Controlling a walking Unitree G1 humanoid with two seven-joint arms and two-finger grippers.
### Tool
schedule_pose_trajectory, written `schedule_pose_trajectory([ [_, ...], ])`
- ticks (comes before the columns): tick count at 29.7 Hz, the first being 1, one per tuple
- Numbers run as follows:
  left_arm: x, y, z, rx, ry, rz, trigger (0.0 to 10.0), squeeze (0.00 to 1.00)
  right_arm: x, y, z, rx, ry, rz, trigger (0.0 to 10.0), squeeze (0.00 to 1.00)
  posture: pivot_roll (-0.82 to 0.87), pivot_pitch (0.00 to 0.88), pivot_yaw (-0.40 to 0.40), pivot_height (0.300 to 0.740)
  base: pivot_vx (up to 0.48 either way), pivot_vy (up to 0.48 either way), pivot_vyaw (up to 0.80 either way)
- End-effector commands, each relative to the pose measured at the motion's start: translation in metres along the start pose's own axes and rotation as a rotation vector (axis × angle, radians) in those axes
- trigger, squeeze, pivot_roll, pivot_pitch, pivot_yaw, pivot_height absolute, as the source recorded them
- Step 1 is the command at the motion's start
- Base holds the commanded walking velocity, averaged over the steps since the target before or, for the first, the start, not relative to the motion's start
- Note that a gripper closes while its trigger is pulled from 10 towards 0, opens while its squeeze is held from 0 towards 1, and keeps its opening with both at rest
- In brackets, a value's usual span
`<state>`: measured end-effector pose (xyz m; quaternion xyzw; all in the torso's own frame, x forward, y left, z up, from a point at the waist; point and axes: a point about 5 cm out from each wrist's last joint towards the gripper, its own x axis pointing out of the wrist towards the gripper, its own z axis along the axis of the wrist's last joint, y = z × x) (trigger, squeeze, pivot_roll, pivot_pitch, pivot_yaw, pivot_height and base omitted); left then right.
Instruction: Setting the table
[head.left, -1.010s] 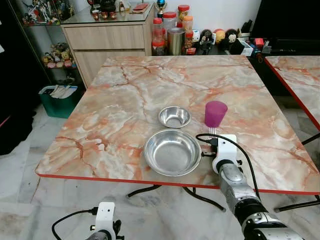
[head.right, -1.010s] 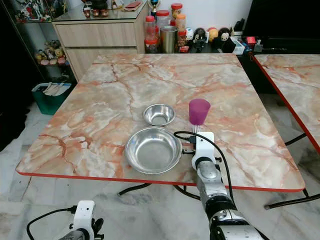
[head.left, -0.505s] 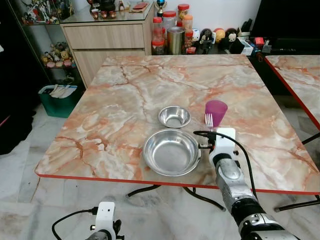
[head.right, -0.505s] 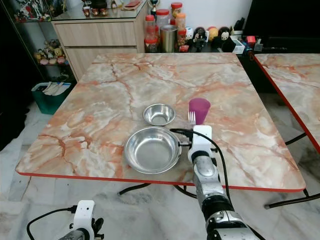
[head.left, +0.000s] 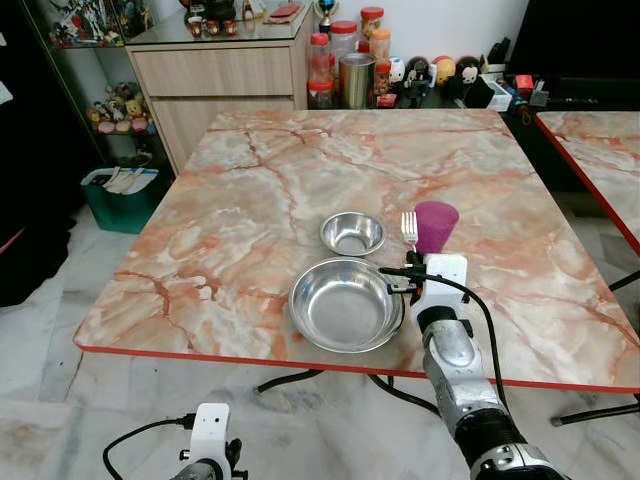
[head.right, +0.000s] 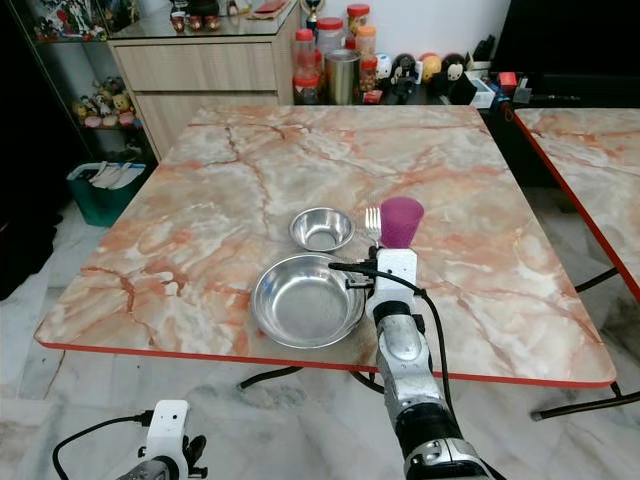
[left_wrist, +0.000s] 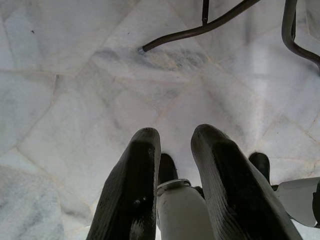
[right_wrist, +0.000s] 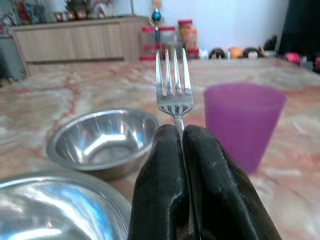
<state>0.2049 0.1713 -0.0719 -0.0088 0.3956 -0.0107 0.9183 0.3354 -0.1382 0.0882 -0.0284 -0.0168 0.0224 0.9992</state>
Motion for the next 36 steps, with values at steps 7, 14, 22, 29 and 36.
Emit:
schedule_pose_trajectory([
  [7, 0.000, 0.002, 0.003, 0.021, -0.015, 0.016, 10.0, 0.00, 0.007, 0.005, 0.023, 0.004, -0.109, 0.023, 10.0, 0.00, -0.01, 0.000, 0.032, 0.740, 0.000, -0.237, 0.00],
  [14, 0.001, 0.000, 0.004, 0.014, -0.017, 0.015, 10.0, 0.00, 0.011, 0.007, 0.036, -0.039, -0.156, 0.036, 10.0, 0.00, -0.01, 0.000, 0.024, 0.740, 0.000, -0.449, 0.00],
  [22, 0.001, -0.001, 0.004, 0.007, -0.018, 0.014, 10.0, 0.00, 0.015, 0.015, 0.063, -0.023, -0.263, 0.067, 10.0, 0.00, -0.02, 0.000, 0.019, 0.740, 0.000, -0.450, 0.00],
  [29, 0.001, -0.001, 0.004, 0.009, -0.019, 0.013, 10.0, 0.00, 0.014, 0.014, 0.060, -0.033, -0.251, 0.071, 10.0, 0.00, -0.02, 0.000, 0.021, 0.740, 0.000, -0.450, 0.00],
  [36, 0.001, -0.002, 0.003, 0.013, -0.016, 0.010, 10.0, 0.00, 0.013, 0.013, 0.057, -0.038, -0.236, 0.071, 10.0, 0.00, -0.03, 0.000, 0.022, 0.740, 0.000, -0.446, 0.00],
])
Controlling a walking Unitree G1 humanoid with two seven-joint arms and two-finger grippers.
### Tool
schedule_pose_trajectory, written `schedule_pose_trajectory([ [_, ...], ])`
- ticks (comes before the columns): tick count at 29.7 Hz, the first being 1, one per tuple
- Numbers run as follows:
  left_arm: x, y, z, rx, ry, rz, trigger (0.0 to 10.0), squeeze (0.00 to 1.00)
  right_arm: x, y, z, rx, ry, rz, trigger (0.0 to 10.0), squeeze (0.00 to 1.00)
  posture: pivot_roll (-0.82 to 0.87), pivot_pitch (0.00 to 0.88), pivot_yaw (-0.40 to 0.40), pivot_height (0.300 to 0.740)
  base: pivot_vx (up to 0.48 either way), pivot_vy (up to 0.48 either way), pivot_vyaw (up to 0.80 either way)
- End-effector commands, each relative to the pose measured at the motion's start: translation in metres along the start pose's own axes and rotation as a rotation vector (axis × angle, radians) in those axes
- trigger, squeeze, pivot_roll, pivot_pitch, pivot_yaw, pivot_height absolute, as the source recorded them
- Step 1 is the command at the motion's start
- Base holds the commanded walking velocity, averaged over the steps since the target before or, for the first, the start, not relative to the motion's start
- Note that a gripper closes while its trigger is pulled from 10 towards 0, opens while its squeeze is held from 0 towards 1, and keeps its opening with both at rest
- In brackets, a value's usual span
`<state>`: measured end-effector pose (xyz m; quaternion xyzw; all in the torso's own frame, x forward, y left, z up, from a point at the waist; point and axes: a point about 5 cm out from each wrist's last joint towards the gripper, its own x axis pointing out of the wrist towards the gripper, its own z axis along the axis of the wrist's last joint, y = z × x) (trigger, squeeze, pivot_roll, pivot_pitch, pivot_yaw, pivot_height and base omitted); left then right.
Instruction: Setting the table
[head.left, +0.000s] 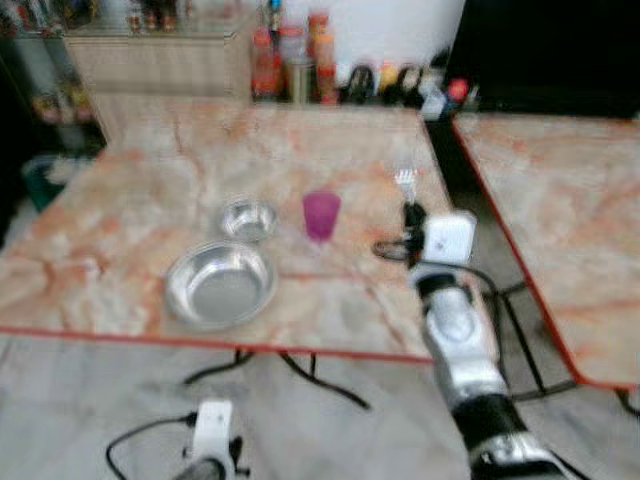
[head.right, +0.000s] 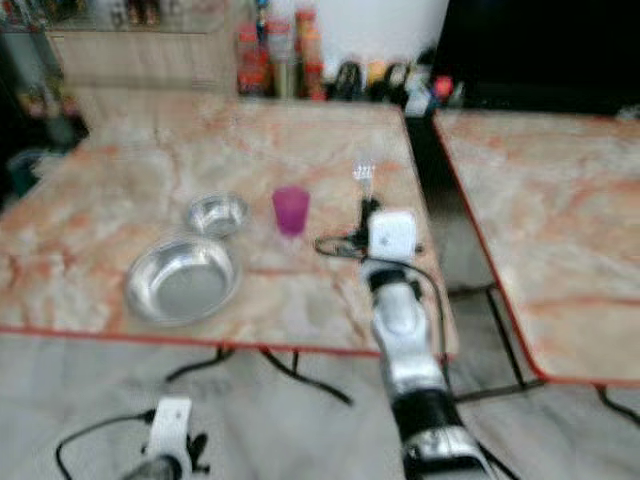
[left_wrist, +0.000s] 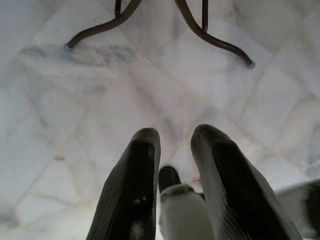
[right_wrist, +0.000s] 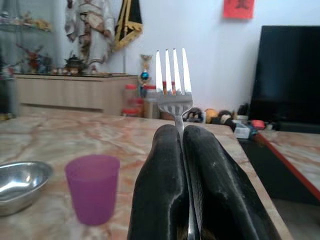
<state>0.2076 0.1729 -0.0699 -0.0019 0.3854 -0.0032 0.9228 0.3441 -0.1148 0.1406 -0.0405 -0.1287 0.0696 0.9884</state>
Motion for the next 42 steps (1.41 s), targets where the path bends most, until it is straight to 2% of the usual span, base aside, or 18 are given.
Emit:
schedule_pose_trajectory([
  [1, 0.000, -0.004, 0.000, 0.007, 0.007, -0.011, 10.0, 0.00, 0.001, -0.008, 0.003, -0.012, -0.007, -0.017, 10.0, 0.00, -0.03, 0.000, 0.023, 0.740, 0.000, -0.442, 0.00],
  [18, 0.000, -0.005, -0.002, 0.033, 0.014, -0.026, 10.0, 0.00, -0.002, -0.009, -0.004, -0.019, 0.031, -0.030, 10.0, 0.00, -0.04, 0.000, 0.035, 0.740, 0.000, -0.445, 0.00],
  [24, 0.000, -0.003, -0.002, 0.047, 0.017, -0.031, 10.0, 0.00, -0.004, -0.005, -0.006, -0.014, 0.036, -0.023, 10.0, 0.00, -0.04, 0.000, 0.048, 0.740, 0.000, -0.446, 0.00],
  [42, -0.001, -0.001, -0.003, 0.031, 0.017, -0.016, 10.0, 0.00, -0.006, -0.008, -0.008, -0.013, 0.049, -0.043, 10.0, 0.00, -0.04, 0.000, 0.045, 0.740, 0.000, -0.443, 0.00],
])
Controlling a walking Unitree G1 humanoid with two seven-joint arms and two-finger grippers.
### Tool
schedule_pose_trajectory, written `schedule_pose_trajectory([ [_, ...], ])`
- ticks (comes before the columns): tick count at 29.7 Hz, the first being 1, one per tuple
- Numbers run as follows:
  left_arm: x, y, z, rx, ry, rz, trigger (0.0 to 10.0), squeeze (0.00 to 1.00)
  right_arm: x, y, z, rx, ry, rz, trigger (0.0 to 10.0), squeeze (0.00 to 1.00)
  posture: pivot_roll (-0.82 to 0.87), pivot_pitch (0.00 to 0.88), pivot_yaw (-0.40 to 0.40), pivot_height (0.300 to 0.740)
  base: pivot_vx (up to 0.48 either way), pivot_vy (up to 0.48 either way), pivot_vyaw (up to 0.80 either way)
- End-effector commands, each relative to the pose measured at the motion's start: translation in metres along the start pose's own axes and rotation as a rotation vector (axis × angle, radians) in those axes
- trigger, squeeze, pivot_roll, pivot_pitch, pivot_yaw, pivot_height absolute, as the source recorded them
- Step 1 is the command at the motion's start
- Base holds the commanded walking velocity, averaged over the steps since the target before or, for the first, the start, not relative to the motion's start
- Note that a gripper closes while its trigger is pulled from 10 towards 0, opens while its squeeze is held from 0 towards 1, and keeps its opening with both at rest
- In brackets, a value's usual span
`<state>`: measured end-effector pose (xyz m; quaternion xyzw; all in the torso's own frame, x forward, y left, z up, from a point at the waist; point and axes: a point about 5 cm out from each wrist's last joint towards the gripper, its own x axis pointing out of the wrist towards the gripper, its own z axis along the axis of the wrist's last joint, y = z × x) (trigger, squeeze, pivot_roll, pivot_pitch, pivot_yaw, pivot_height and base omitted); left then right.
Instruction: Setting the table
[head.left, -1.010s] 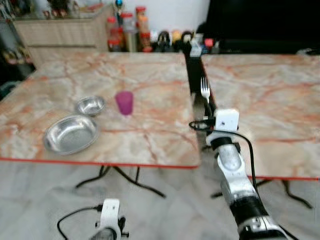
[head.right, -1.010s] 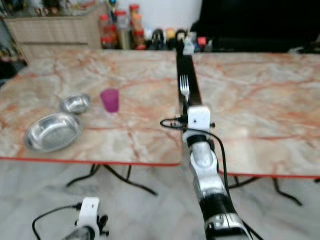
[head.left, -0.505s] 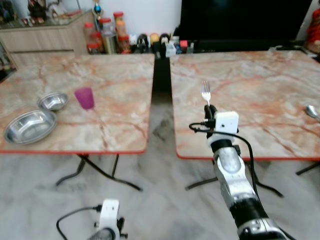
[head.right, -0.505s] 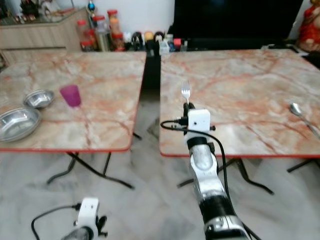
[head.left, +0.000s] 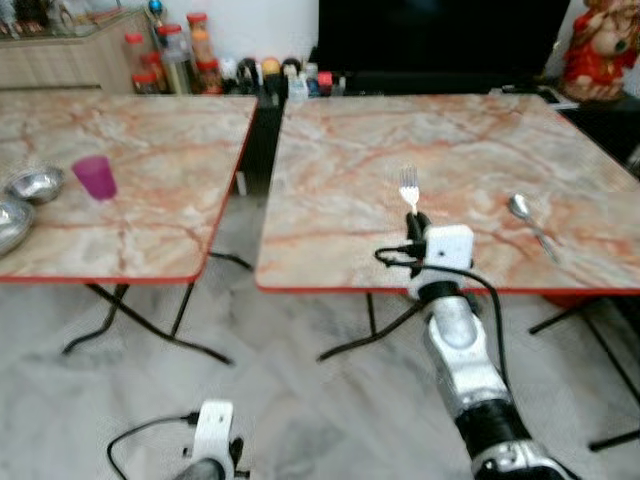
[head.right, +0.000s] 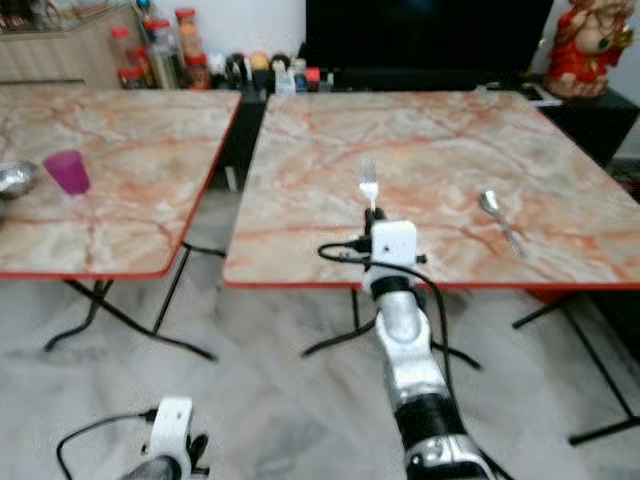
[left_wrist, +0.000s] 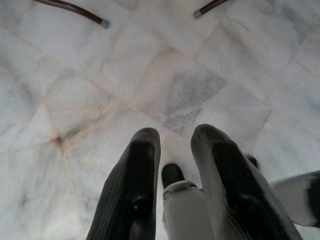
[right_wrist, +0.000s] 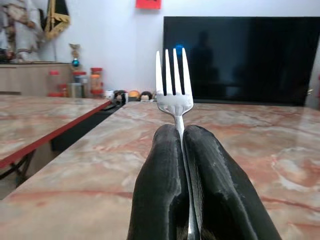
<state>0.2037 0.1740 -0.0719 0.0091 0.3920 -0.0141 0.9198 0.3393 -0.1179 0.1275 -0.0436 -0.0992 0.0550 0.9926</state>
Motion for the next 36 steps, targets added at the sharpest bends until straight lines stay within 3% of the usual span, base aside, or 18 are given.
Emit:
schedule_pose_trajectory([
  [1, 0.0007, -0.0024, 0.0010, 0.001, 0.002, -0.005, 10.0, 0.00, 0.0017, -0.0069, 0.0039, -0.008, -0.010, -0.017, 10.0, 0.00, -0.04, 0.000, 0.045, 0.740, 0.000, -0.439, 0.00],
  [21, 0.0004, -0.0043, -0.0004, -0.002, 0.002, -0.006, 10.0, 0.00, 0.0005, -0.0140, 0.0037, -0.018, -0.001, -0.036, 10.0, 0.00, -0.04, 0.000, 0.038, 0.740, 0.000, -0.435, 0.00],
  [36, 0.0004, -0.0022, 0.0006, -0.018, -0.004, 0.007, 10.0, 0.00, 0.0009, -0.0083, 0.0036, -0.003, 0.003, -0.021, 10.0, 0.00, -0.03, 0.000, 0.036, 0.740, 0.000, 0.000, 0.00],
])
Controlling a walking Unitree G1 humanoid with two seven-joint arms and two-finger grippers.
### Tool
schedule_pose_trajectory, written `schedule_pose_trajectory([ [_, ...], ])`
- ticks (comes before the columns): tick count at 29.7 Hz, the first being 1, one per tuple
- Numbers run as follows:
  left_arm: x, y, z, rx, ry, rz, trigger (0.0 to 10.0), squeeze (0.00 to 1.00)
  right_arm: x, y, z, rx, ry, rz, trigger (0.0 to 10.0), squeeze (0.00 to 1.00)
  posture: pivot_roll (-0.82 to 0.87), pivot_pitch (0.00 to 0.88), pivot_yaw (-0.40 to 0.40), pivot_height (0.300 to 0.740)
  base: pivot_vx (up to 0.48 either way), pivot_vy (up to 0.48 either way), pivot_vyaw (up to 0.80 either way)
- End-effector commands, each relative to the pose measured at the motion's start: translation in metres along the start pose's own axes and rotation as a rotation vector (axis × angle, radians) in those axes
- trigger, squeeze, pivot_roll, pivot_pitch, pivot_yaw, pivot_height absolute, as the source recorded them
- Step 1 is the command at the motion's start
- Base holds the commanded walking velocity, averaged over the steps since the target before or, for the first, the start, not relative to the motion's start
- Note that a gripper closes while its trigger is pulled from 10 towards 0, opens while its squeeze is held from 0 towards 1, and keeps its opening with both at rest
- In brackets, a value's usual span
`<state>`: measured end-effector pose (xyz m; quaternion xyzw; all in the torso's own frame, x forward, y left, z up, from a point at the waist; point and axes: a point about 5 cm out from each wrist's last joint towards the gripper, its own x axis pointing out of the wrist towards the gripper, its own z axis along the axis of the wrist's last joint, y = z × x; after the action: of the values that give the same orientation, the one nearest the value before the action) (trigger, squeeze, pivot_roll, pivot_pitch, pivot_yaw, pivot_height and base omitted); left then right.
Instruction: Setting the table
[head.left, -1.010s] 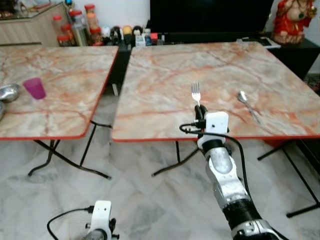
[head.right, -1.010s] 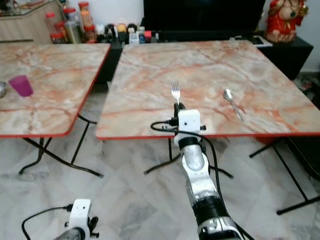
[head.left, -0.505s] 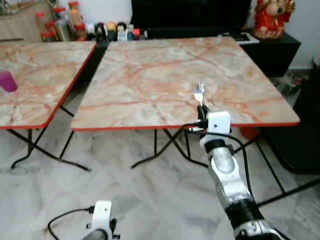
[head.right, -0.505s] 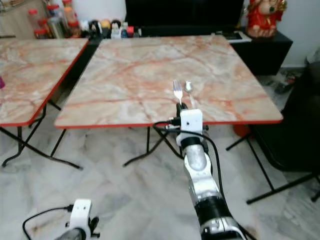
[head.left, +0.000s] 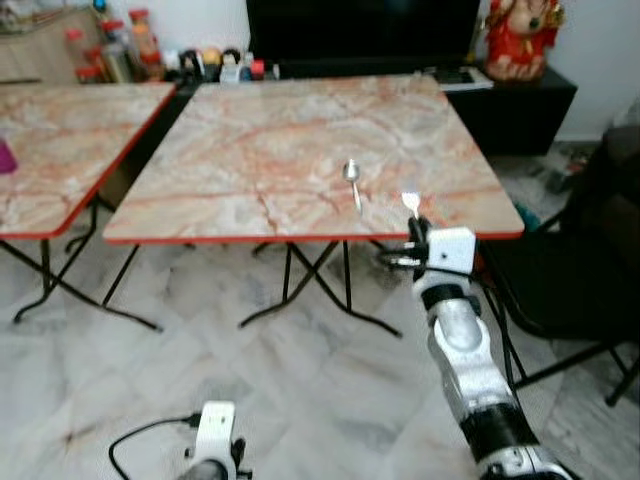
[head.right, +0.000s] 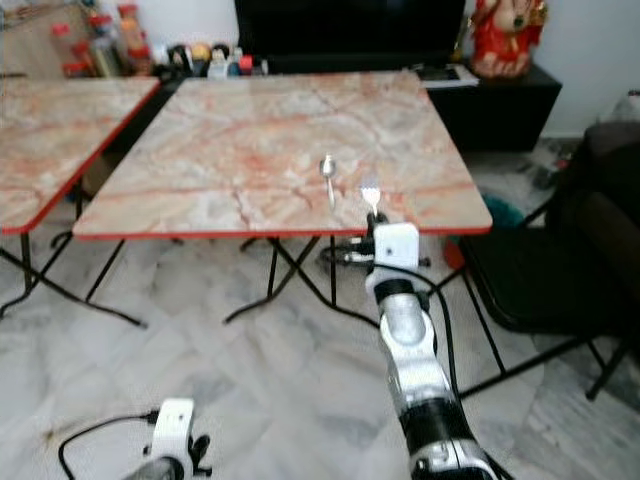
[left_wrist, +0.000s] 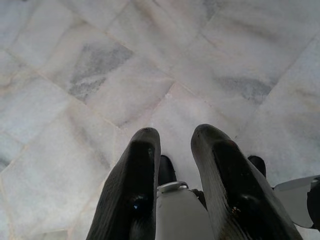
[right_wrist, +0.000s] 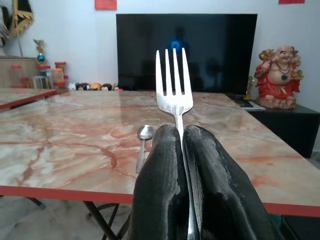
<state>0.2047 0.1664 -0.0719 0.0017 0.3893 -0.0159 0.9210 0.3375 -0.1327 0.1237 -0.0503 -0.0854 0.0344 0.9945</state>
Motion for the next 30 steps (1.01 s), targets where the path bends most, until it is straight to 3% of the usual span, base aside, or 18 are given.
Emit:
schedule_pose_trajectory([
  [1, -0.0005, 0.0054, -0.0003, -0.006, 0.002, 0.016, 10.0, 0.00, 0.0046, 0.0058, 0.0083, 0.013, -0.027, 0.017, 10.0, 0.00, -0.03, 0.000, 0.036, 0.740, 0.000, 0.000, 0.00],
  [30, -0.0003, 0.0110, 0.0024, -0.008, -0.003, 0.038, 10.0, 0.00, 0.0061, 0.0095, 0.0084, 0.031, -0.022, 0.016, 10.0, 0.00, -0.03, 0.000, 0.040, 0.740, 0.288, 0.000, 0.00],
])
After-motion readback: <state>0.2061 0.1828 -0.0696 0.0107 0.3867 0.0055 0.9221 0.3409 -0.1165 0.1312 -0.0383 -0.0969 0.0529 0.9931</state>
